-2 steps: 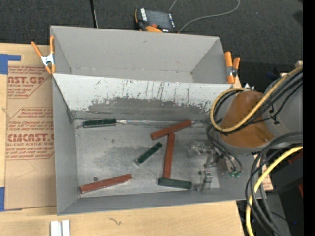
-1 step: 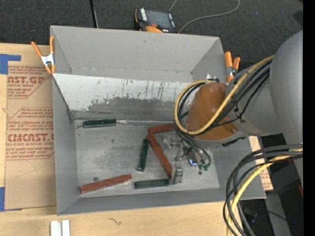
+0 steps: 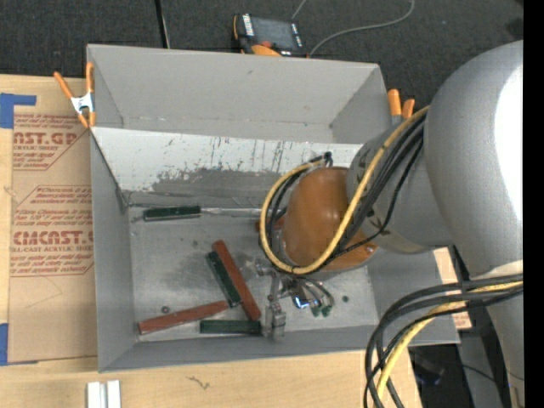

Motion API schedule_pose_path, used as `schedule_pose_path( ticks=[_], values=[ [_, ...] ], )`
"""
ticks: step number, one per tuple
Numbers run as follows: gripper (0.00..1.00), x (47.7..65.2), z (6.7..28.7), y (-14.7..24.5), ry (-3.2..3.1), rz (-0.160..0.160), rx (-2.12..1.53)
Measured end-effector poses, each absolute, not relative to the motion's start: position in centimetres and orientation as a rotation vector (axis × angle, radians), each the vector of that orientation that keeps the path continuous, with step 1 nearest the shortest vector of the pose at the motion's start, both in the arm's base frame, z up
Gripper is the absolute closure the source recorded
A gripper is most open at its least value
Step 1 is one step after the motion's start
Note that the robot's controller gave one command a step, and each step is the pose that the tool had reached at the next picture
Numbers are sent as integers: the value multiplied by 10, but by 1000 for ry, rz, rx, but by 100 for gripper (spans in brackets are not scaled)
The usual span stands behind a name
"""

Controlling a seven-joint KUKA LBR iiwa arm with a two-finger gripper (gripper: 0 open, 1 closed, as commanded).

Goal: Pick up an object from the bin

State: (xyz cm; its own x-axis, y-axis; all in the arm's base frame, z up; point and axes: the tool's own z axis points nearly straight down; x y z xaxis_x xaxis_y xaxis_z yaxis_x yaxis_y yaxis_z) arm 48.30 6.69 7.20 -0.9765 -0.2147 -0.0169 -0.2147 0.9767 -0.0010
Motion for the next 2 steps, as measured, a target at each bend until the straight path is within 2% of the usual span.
schedule_pose_path(
  ticks=[1,2],
  values=[
    [0,486,80,137,3141,5,-3],
    [100,486,80,135,3142,0,-1]
  ],
)
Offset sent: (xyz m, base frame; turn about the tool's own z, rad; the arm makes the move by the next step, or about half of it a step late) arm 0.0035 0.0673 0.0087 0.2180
